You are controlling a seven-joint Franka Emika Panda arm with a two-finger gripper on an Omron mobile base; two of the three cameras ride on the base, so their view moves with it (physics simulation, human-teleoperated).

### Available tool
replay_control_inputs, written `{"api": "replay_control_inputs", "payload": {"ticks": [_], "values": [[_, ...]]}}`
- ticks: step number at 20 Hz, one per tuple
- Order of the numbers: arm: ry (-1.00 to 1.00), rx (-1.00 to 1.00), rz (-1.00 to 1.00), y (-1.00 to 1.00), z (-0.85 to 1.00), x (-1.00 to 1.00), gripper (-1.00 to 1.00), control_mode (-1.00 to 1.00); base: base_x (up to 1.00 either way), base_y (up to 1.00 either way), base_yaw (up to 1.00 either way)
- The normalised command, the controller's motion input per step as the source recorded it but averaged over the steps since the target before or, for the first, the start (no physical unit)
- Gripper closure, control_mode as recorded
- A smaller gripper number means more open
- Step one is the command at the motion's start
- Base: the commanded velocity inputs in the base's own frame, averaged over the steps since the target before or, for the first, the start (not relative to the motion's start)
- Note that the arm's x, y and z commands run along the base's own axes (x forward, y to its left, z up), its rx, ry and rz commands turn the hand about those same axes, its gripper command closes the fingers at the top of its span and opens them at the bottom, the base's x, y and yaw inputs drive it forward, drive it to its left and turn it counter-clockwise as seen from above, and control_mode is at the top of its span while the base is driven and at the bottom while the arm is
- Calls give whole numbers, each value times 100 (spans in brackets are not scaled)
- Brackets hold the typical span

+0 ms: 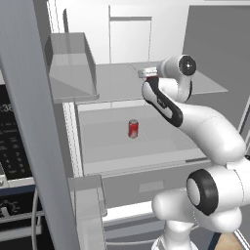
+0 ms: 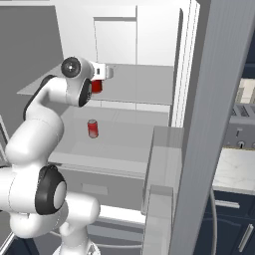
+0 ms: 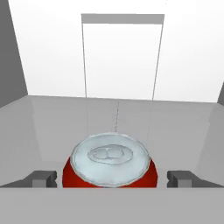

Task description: Open the fridge, grab two sodas, and place both sodas inside the bowl with ice on the dining counter.

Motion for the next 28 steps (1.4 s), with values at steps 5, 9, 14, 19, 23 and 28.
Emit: {"api": "replay_control_inputs", "payload": {"ticks": [5,9,14,19,23,28], "values": [[0,0,0,0,-19,7,100,-100,0,0,0],[0,-2,0,1,0,1,100,-100,0,0,0],[0,-1,0,0,0,0,100,-100,0,0,0],[-1,0,0,-1,-1,-16,100,-100,0,0,0],[-1,0,0,-2,11,-76,100,-100,0,0,0],[-4,0,0,-3,72,-58,100,-100,0,0,0]]}}
